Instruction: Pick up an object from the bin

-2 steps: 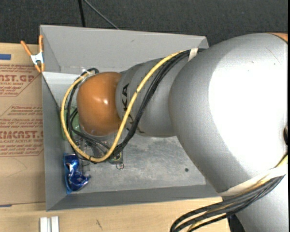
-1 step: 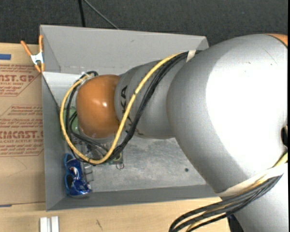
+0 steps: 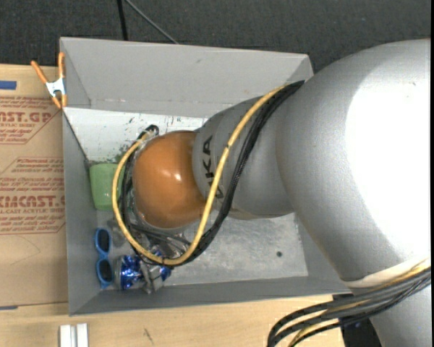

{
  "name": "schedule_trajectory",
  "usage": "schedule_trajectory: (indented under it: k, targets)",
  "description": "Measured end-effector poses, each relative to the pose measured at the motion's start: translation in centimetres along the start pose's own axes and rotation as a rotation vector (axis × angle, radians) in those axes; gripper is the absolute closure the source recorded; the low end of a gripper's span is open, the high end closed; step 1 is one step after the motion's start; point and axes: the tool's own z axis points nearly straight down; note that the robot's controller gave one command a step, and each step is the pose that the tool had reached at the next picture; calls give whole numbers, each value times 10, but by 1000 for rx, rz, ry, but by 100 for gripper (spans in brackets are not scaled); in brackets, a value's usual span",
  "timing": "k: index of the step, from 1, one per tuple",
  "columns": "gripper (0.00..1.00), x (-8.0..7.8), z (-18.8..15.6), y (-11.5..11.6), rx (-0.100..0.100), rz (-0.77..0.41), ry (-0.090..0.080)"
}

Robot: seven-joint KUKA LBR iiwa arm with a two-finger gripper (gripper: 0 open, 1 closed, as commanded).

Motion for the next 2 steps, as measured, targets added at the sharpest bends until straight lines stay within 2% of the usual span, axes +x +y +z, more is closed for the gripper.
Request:
schedule_trajectory:
  k: [1,2]
  targets:
    - [100,-1,0,1,-1,1,-3]
    - [100,0,-109,-58,3,10,-12]
